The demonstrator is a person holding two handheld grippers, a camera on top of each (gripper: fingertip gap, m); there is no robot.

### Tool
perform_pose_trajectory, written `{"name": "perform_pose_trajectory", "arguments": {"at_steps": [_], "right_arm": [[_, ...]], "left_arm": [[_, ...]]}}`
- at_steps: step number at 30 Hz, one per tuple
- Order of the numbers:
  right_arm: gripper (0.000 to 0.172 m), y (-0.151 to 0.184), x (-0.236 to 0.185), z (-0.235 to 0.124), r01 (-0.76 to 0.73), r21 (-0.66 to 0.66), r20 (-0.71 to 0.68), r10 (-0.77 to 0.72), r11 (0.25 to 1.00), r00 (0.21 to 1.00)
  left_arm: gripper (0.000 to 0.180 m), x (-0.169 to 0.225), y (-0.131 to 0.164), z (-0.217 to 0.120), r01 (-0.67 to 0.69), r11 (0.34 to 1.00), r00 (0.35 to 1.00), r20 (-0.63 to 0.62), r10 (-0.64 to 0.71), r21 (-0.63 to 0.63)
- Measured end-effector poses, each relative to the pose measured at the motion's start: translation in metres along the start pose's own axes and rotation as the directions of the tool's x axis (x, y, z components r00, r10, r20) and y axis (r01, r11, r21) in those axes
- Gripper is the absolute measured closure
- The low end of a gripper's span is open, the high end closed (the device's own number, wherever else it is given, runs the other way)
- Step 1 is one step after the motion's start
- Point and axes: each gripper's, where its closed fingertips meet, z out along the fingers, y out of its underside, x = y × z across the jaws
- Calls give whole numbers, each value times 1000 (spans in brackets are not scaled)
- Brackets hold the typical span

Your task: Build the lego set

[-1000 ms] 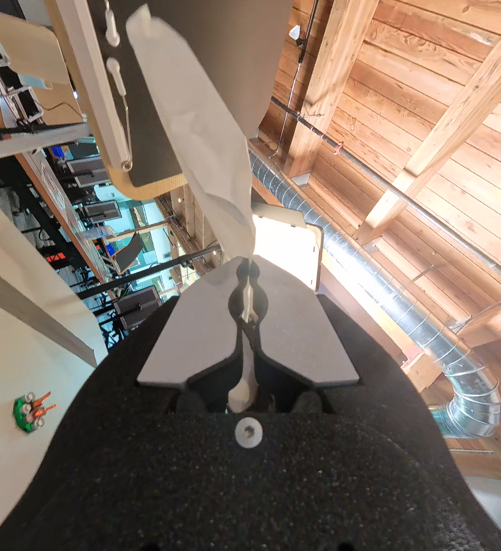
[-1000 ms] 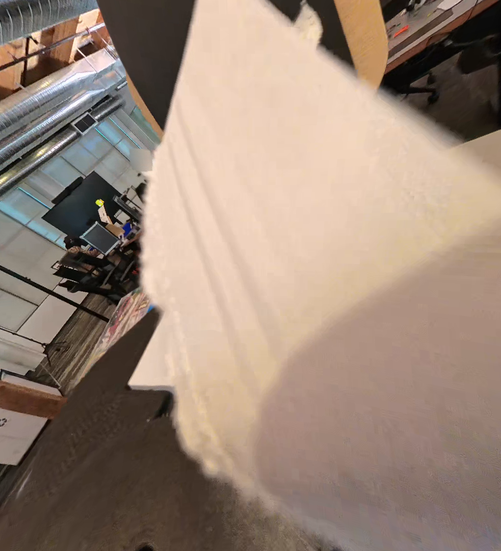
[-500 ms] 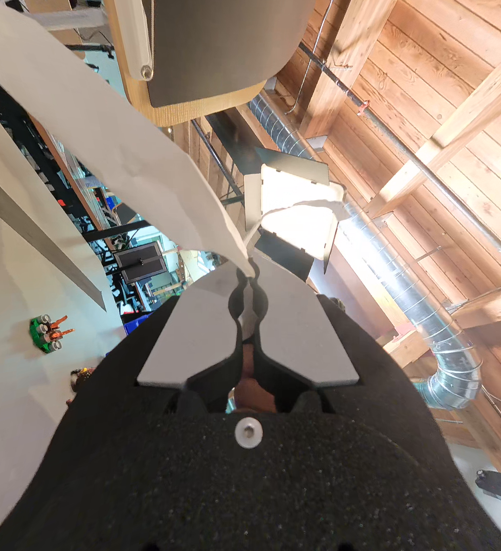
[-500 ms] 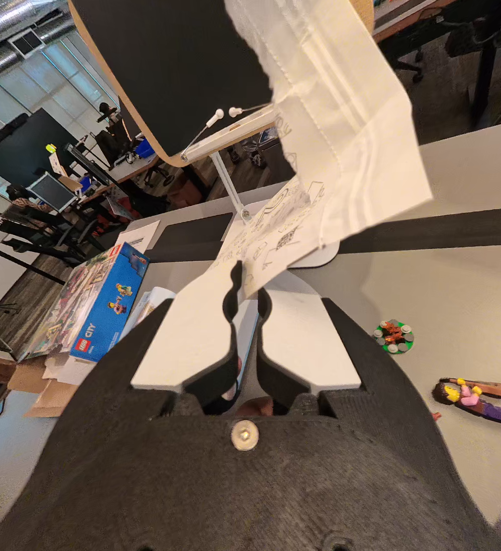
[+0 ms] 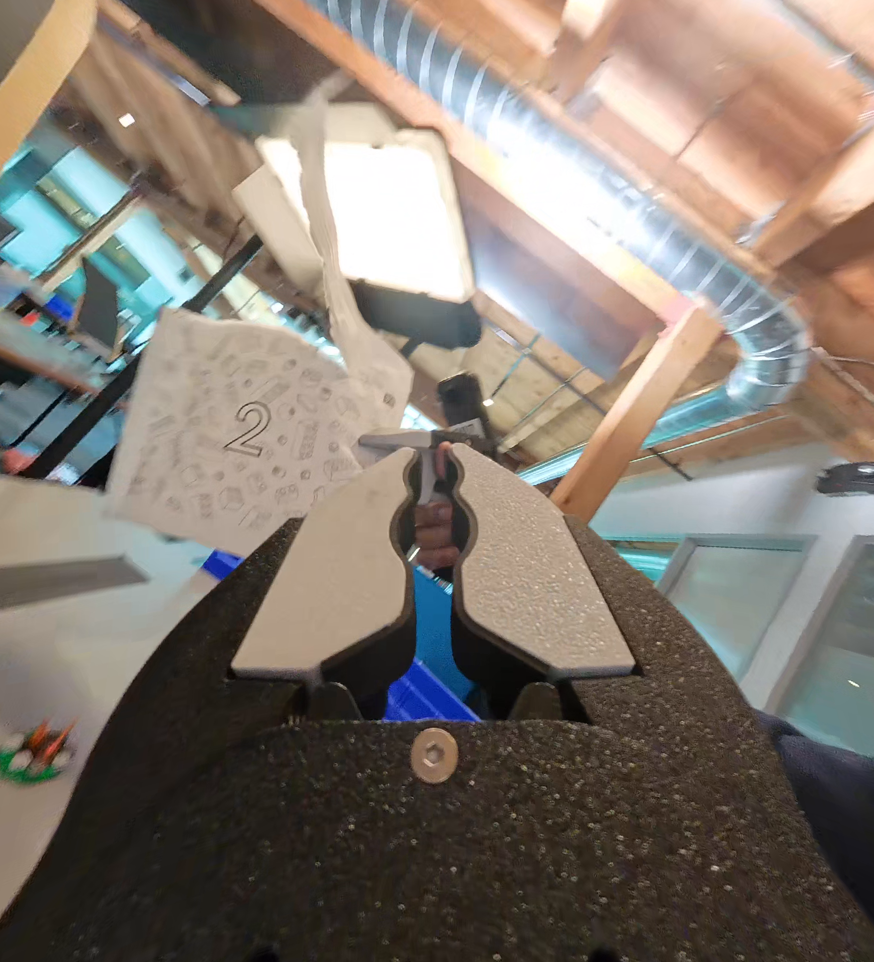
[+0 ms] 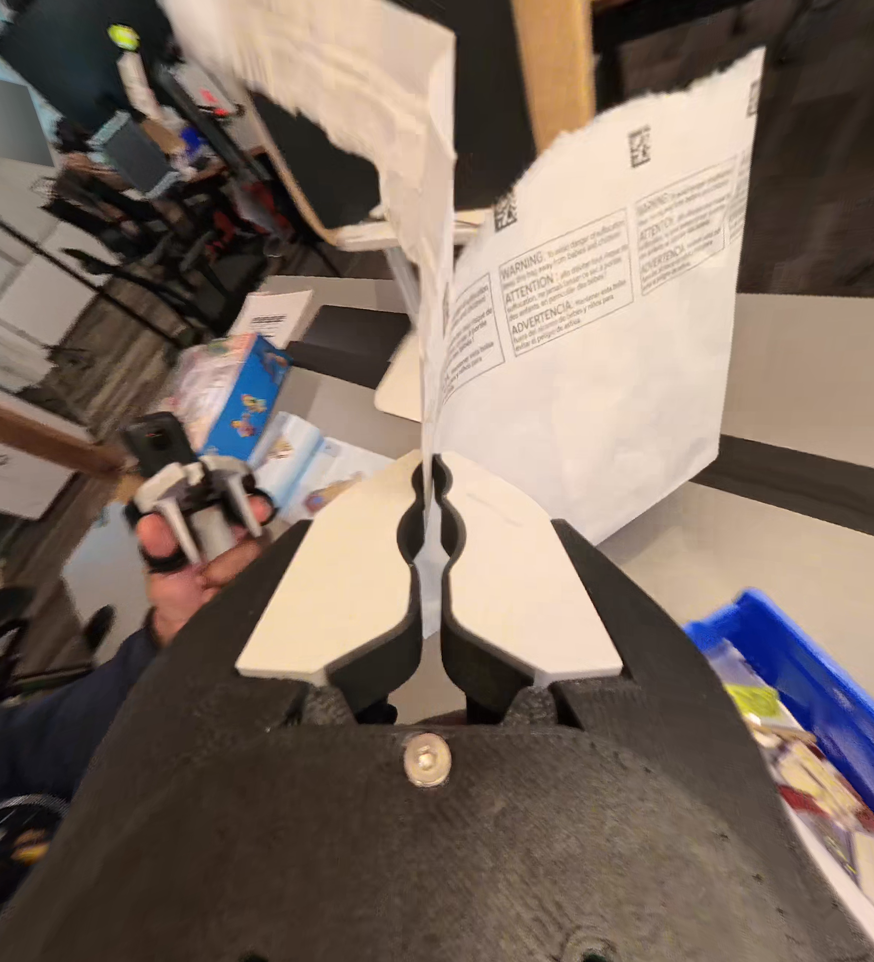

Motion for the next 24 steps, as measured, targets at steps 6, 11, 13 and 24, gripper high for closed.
{"name": "perform_pose_trajectory", "arguments": {"at_steps": [6, 11, 13, 24], "right_arm": [[172, 14, -30, 26, -48, -7, 124, 49, 999, 991], [172, 76, 19, 87, -159, -277, 12, 169, 948, 985], [172, 86, 37, 103, -159, -340, -44, 154, 927, 987], [150, 98, 120, 124, -127, -570, -304, -64, 812, 951]], "left_arm": [[175, 18, -20, -9, -13, 997, 991, -133, 22, 71], [175, -2, -22, -20, 24, 996, 995, -94, -16, 87], [175, -9, -23, -24, 46, 995, 996, -83, -39, 93], [175, -26, -22, -32, 55, 996, 998, -42, -52, 72]]}}
